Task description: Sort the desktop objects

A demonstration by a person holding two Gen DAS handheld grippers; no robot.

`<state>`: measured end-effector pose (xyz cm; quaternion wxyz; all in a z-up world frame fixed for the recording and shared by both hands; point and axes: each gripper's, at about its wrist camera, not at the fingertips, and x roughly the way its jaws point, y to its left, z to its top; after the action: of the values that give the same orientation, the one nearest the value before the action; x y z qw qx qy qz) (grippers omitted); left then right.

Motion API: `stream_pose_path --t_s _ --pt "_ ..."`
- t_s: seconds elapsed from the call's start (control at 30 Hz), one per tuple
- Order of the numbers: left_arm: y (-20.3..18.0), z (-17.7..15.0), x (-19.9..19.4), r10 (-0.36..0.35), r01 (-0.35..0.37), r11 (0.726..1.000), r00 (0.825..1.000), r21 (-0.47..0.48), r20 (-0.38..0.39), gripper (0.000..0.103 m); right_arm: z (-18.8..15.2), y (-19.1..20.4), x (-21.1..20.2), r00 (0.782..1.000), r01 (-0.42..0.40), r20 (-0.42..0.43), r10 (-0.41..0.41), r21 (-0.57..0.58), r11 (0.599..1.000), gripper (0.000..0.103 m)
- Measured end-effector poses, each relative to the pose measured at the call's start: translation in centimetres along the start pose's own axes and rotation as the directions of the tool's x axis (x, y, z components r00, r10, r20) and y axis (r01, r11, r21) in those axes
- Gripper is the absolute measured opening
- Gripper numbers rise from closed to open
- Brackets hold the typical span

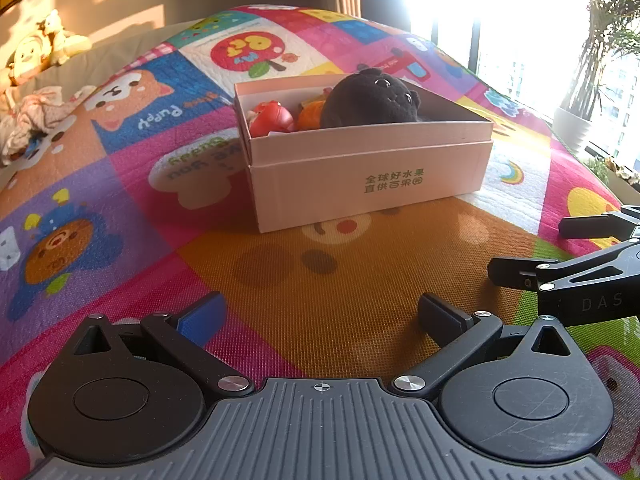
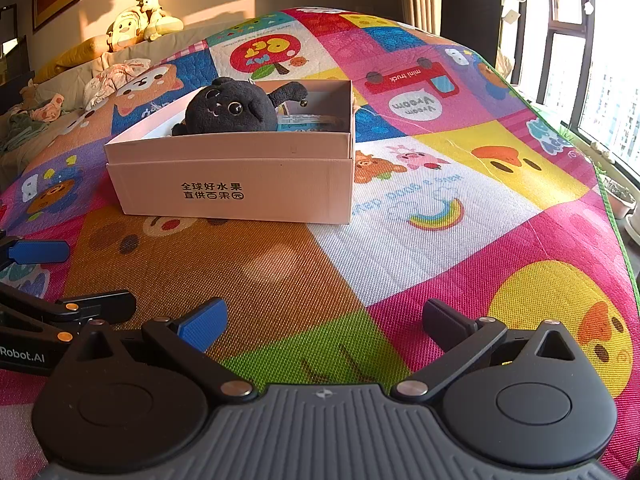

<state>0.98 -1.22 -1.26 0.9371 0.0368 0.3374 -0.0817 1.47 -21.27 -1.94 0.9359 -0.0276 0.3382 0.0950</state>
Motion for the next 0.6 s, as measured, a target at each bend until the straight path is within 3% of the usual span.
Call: stream_pose_path --t_s 0.6 --pt "-0.01 0.01 0.00 0.000 0.000 1.000 1.000 0.000 0.000 0.103 0.08 0.13 0.08 1.000 0.000 0.000 0.000 0.000 1.000 0.103"
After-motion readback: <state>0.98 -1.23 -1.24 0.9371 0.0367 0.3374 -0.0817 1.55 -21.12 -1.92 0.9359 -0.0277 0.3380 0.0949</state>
